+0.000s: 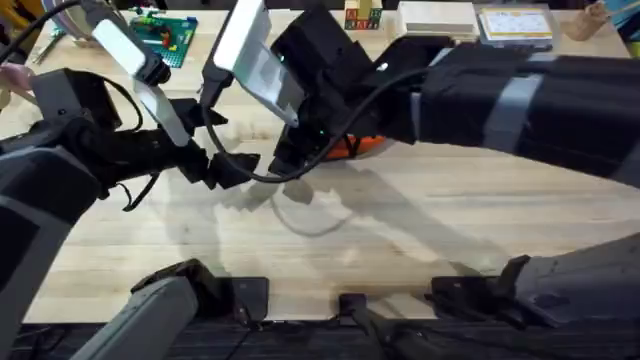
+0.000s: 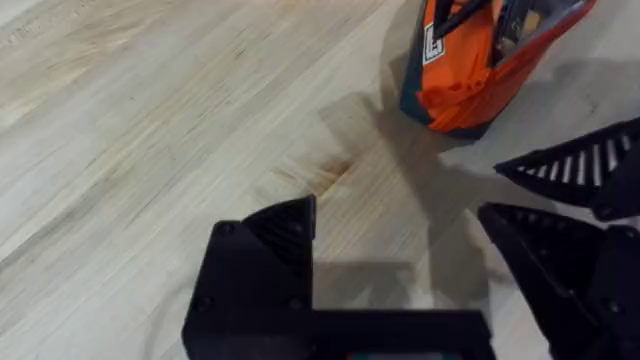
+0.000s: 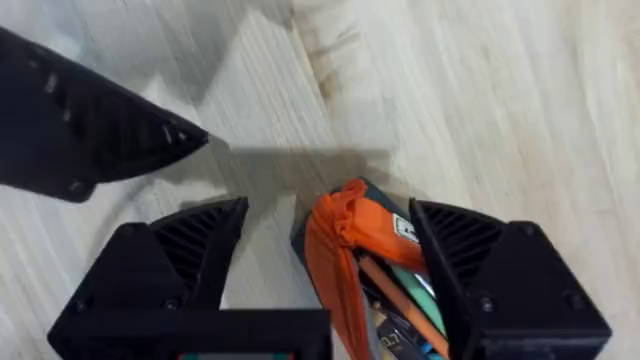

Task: Unzip the bag, pick up the pens from the table one at a time and place them inside, then zip the bag closed.

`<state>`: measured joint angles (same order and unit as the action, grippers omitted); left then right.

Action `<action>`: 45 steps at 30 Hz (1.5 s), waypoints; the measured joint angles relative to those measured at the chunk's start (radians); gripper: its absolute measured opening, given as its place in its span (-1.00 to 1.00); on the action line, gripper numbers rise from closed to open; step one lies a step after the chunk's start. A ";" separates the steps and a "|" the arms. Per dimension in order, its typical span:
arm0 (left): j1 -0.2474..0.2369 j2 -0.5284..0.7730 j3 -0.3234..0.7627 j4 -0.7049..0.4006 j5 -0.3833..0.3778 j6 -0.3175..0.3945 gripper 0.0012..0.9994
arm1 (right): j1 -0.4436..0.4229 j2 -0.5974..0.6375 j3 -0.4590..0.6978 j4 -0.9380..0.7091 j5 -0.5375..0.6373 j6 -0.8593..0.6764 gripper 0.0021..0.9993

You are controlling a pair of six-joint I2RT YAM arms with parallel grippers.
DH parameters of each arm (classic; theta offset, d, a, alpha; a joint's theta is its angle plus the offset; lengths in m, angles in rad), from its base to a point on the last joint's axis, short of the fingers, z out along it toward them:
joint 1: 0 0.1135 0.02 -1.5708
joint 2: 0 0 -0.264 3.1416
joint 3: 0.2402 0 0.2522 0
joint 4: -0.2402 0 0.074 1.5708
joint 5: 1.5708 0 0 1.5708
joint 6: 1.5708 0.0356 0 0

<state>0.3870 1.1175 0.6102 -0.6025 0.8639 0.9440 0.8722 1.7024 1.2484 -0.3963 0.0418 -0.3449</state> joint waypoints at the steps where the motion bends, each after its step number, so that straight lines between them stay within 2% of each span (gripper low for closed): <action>1: 0.000 0.000 0.000 0.000 0.000 0.000 0.99 | 0.000 0.008 0.000 0.001 0.000 -0.001 0.98; 13: 0.000 0.000 0.000 0.000 0.000 0.000 0.99 | -0.030 0.077 0.000 0.028 0.007 -0.028 0.97; 22: 0.000 0.000 0.000 0.000 0.000 0.000 0.99 | -0.059 0.110 0.000 0.038 0.039 -0.079 0.86; 25: 0.000 0.000 0.000 0.000 0.000 0.000 0.99 | -0.059 0.113 0.000 0.045 0.049 -0.090 0.66; 32: 0.000 0.000 0.000 0.000 0.000 0.000 0.99 | -0.056 0.115 0.000 0.064 0.046 -0.097 -0.16; 39: 0.000 0.000 0.000 0.000 0.000 0.000 0.99 | -0.057 0.119 0.000 0.066 0.045 -0.101 -0.89; 45: 0.000 0.000 0.000 0.000 0.000 0.000 0.99 | -0.057 0.119 0.000 0.066 0.045 -0.105 -0.91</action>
<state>0.3870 1.1175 0.6102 -0.6029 0.8639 0.9440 0.8150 1.8217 1.2484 -0.3305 0.0868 -0.4496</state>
